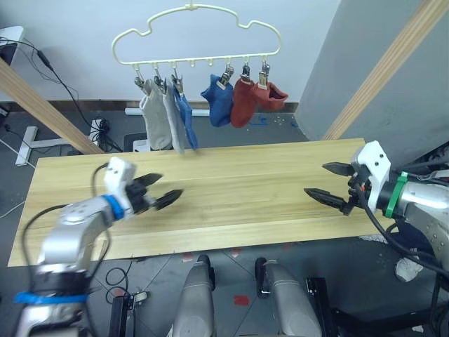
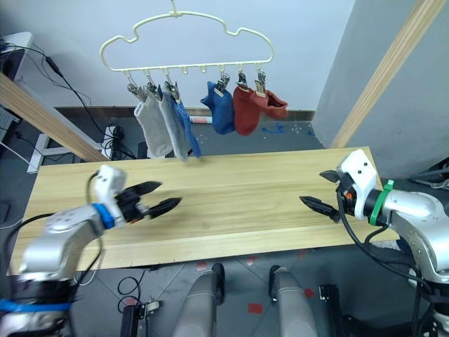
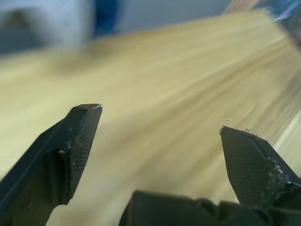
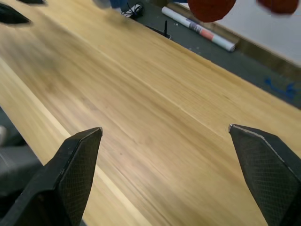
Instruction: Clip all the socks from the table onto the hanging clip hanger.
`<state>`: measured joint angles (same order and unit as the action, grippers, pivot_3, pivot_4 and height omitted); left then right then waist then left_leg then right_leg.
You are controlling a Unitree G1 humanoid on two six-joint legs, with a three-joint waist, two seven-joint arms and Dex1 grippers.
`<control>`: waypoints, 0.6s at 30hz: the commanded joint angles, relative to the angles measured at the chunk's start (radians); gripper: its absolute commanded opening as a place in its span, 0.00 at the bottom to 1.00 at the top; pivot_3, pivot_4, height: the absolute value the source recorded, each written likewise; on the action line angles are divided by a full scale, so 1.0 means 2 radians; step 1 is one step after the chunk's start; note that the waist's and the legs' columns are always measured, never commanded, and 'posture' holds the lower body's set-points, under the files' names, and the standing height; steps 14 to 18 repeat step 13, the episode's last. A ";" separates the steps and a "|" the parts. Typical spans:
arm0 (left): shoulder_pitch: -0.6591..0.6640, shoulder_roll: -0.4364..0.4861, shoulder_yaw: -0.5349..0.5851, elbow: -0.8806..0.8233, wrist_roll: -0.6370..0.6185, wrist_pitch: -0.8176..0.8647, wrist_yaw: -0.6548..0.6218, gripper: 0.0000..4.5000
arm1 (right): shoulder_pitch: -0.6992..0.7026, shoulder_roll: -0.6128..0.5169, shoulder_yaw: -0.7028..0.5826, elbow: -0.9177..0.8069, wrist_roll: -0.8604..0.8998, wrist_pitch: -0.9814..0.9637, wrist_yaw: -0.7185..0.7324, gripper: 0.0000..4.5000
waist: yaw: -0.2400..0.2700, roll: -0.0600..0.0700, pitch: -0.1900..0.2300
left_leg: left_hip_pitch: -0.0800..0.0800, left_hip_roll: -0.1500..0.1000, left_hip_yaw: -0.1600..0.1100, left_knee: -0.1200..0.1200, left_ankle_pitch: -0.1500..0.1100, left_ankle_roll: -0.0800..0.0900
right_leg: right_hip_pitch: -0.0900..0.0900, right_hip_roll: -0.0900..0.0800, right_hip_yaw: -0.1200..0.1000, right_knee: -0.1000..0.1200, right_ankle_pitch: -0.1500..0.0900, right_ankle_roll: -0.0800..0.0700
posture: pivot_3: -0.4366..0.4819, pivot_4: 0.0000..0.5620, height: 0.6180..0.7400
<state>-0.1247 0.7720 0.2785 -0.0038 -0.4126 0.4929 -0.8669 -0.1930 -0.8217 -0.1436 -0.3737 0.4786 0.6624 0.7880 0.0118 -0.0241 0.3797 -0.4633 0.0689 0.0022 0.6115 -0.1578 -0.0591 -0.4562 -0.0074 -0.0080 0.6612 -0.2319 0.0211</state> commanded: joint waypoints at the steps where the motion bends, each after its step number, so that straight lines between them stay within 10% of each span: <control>1: 0.038 0.024 0.049 -0.030 -0.003 -0.012 -0.006 1.00 | 0.026 0.000 -0.028 -0.002 -0.011 -0.041 0.007 1.00 | 0.007 0.000 0.000 | 0.000 0.000 0.000 0.000 0.000 0.000 | 0.000 0.000 0.000 0.000 0.000 0.000 | 0.70 0.60 1.00; 18: 0.034 0.028 0.052 -0.034 0.003 -0.025 0.015 1.00 | 0.053 0.003 -0.053 0.014 -0.021 -0.069 -0.008 1.00 | 0.039 0.000 -0.001 | -0.001 -0.002 0.000 0.000 0.000 0.000 | 0.000 -0.002 -0.001 -0.001 0.000 0.000 | 0.70 0.57 1.00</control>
